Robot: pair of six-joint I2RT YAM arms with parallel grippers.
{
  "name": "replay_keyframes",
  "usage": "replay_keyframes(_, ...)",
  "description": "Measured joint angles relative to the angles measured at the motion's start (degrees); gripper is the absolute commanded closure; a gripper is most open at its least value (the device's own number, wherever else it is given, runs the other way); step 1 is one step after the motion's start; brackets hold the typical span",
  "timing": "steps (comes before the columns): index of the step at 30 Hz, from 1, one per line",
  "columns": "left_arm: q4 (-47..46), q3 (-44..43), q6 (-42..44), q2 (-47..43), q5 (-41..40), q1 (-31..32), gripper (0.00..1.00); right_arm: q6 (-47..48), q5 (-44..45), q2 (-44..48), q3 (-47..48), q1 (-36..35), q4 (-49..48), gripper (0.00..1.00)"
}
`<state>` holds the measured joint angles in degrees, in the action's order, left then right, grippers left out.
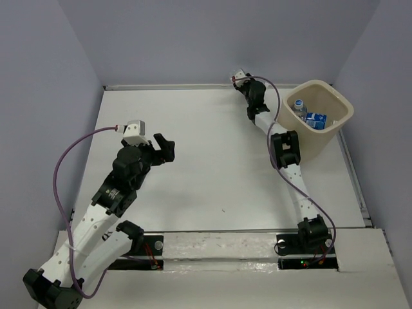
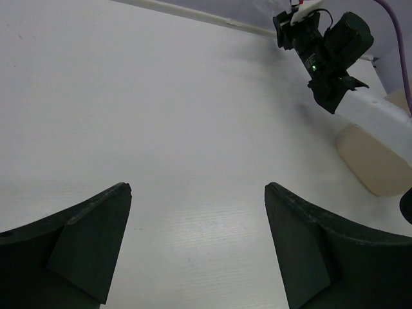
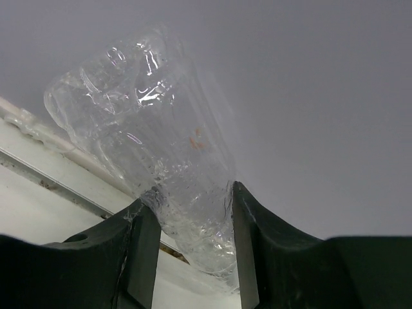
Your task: Put the plastic bottles in the bin
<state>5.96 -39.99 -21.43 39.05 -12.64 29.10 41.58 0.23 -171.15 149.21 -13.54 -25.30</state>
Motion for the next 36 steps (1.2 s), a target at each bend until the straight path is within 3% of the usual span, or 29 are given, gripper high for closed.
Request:
replay_keyframes(3,0.00,0.00,0.37,-0.07,0.11,-0.11,0.06,-1.68,0.66,0.35,-0.96,-0.87,-2.38,1.00)
replay_keyframes(7,0.00,0.02,0.52,-1.11,0.20,-0.35,0.07,-5.46,0.46,7.28,-13.46,-2.99,-7.72,1.00)
replay_keyframes(9,0.02,0.00,0.59,-1.90,0.22,-0.35,0.07,-9.57,-0.15,16.20,-26.77,-5.42,-10.88,1.00)
replay_keyframes(15,0.13,0.02,0.59,-4.66,0.22,-0.70,0.07,-19.08,-1.55,37.11,-53.24,-13.38,-18.05,1.00)
replay_keyframes(23,0.31,0.02,0.59,-10.60,0.31,-1.49,0.07,-32.11,-1.05,68.04,-75.73,-21.59,-21.90,1.00)
replay_keyframes(27,0.26,0.02,0.55,-13.35,0.63,-1.60,0.07,-35.63,3.82,84.59,-81.48,-20.33,-18.73,1.00)
replay_keyframes(31,0.31,0.02,0.52,-14.16,1.84,-1.84,0.07,-35.52,15.65,100.89,-82.18,-19.34,-10.38,1.00)
replay_keyframes(36,0.46,0.02,0.48,-14.62,3.72,-1.86,0.07,-35.71,25.62,110.95,-82.86,-15.10,-2.01,1.00)
